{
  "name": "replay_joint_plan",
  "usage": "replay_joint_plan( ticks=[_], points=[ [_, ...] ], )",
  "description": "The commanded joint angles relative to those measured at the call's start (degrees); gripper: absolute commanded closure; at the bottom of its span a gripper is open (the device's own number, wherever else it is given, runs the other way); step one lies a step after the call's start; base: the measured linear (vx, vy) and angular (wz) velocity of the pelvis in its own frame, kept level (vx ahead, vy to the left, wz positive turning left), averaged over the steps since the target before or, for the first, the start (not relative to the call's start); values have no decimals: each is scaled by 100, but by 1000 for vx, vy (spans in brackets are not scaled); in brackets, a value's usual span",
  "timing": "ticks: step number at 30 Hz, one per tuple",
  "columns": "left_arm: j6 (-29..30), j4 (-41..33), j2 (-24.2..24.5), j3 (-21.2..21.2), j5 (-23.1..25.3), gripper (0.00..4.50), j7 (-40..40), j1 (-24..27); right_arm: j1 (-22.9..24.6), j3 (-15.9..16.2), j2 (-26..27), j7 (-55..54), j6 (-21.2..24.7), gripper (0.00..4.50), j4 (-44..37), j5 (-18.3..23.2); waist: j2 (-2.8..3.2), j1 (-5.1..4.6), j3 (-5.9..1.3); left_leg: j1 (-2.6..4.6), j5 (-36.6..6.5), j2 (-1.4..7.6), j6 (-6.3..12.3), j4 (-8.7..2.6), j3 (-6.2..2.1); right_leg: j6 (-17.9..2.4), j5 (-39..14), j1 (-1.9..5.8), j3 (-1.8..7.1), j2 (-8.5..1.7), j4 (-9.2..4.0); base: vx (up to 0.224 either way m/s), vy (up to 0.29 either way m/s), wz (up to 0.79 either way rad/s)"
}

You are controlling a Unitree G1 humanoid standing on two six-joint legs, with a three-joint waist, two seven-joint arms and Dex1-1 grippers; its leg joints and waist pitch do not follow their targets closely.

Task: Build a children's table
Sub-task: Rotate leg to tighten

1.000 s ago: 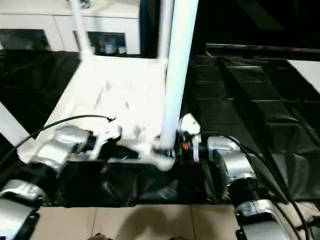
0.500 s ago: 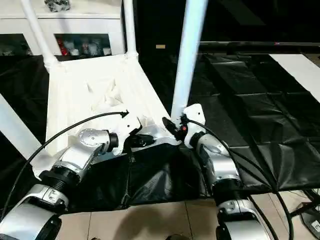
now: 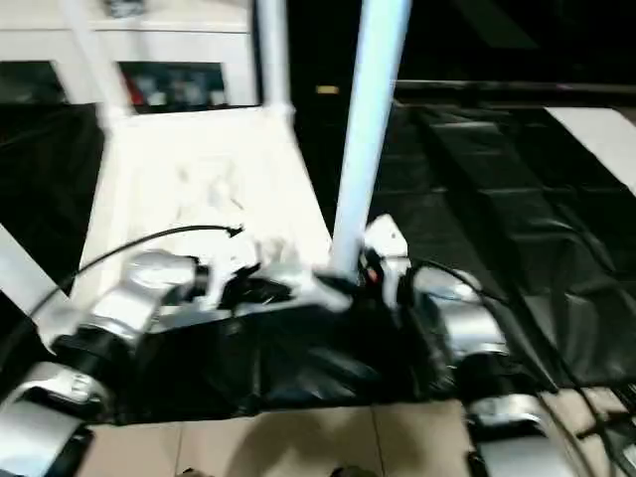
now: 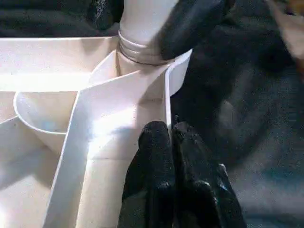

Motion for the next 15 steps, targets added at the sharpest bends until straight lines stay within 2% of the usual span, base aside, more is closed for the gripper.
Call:
replay_joint_plan(
  ticks=[1,2,4,6,10,11,15],
  points=[
    [-126,-95,29,-111,-148,450,-455,-219,146,511,-50,801,158,152,1,-57,-48,14,-379,54,-1359,41,493,-360,91,-1328,-1484,326,192,-255,-382,0,0,0],
    [-124,-71,63,-126,-162,450,-559,-231,130,549,-67,893,181,152,13,-62,-41,34,-374,68,-1414,43,469,-364,89,-1312,-1585,317,192,-258,-387,0,0,0],
    [-157,-41,115,-156,-153,450,-674,-243,105,603,-69,983,203,185,30,-85,-48,71,-366,69,-1481,46,376,-384,82,-1240,-1784,310,199,-270,-401,0,0,0],
    [-179,-17,147,-167,-145,450,-739,-252,87,652,-62,1054,206,190,36,-118,-55,78,-360,68,-1521,46,319,-394,73,-1183,-1873,311,202,-275,-399,0,0,0],
    [-199,59,175,-158,-156,450,-802,-285,12,825,32,1088,154,207,116,-278,-58,67,-371,64,-1510,38,254,-399,65,-1140,-1880,310,203,-277,-403,0,0,0],
    [-206,72,184,-159,-168,450,-827,-291,6,866,46,1107,126,210,124,-298,-75,66,-379,59,-1502,34,249,-396,66,-1135,-1865,318,203,-279,-401,0,0,0],
    [-216,105,191,-147,-175,450,-869,-292,11,922,127,1174,152,213,94,-253,-76,61,-387,53,-1483,36,246,-401,63,-1154,-1770,324,199,-275,-390,0,0,0]
  ],
)
